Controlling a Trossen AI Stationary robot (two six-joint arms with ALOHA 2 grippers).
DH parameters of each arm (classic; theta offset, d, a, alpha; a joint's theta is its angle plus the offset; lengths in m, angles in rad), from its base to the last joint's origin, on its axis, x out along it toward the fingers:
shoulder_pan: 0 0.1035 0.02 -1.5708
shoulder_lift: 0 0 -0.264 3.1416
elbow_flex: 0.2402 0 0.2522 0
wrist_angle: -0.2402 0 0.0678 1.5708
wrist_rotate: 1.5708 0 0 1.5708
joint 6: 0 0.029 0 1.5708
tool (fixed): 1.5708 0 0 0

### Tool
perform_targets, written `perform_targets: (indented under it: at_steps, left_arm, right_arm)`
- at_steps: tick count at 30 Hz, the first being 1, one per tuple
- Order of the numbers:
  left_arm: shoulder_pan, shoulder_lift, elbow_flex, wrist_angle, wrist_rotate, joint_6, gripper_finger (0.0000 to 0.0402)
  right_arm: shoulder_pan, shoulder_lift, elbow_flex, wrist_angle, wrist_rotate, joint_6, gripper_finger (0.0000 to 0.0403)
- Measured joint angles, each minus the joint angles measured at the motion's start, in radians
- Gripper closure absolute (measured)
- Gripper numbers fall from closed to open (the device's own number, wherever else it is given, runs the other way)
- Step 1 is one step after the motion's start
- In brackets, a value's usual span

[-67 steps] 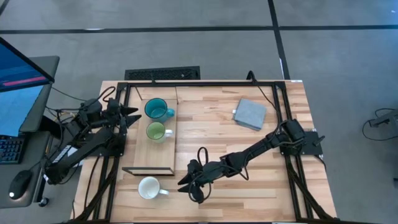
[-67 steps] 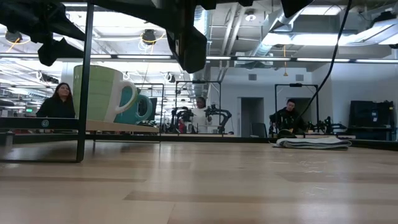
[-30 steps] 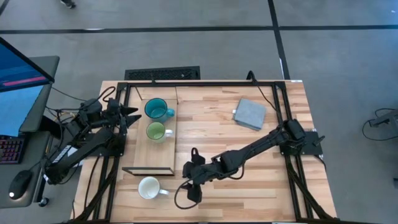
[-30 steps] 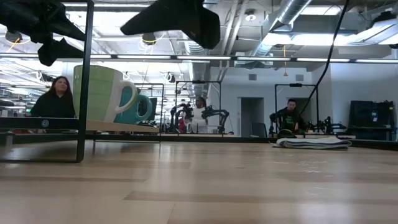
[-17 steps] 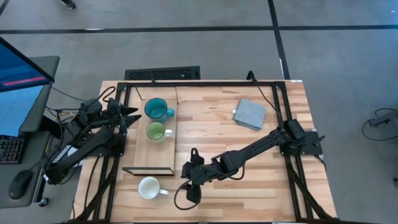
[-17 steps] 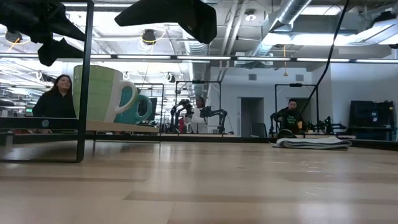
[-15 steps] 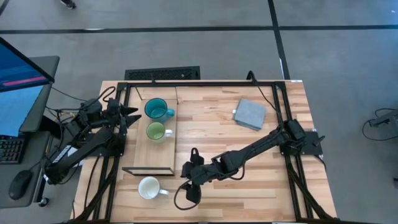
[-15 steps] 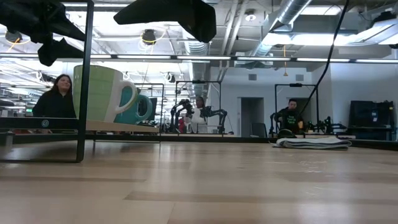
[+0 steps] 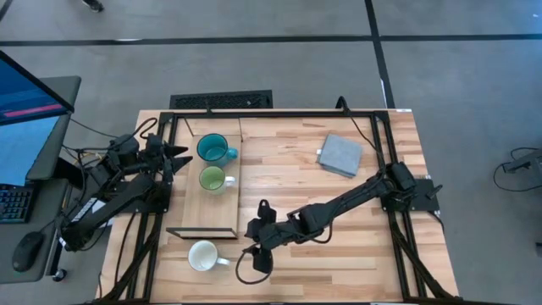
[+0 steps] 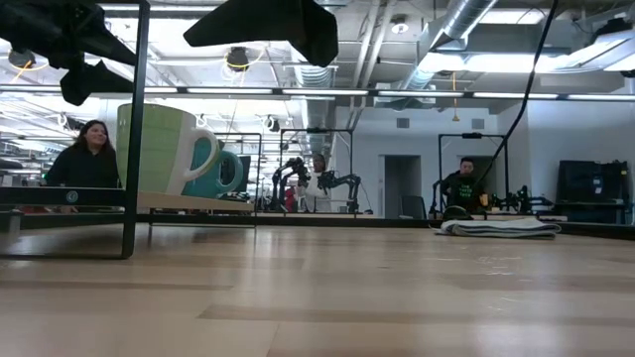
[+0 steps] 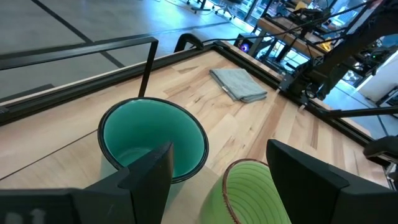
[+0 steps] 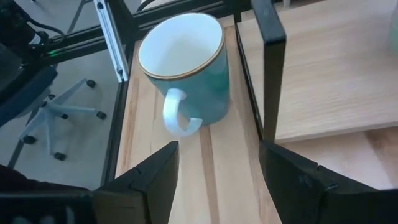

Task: Stack small to large cups/mugs on shelf
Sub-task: Put the white mug on the shelf

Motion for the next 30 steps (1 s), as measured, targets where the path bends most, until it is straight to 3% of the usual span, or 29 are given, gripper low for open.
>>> perform_targets:
  at_steps: [8,30]
  left_arm:
    - [0.0,0.0,0.0,-0.001,0.0,0.0,0.0154]
    - [0.0,0.0,0.0,-0.003,-0.006,0.0,0.0154]
  right_arm:
    - [0.009,0.101,0.009,0.072,-0.016,-0.026,0.0159]
    - [0.013,0.115,0.029,0.083,-0.015,-0.029,0.0159]
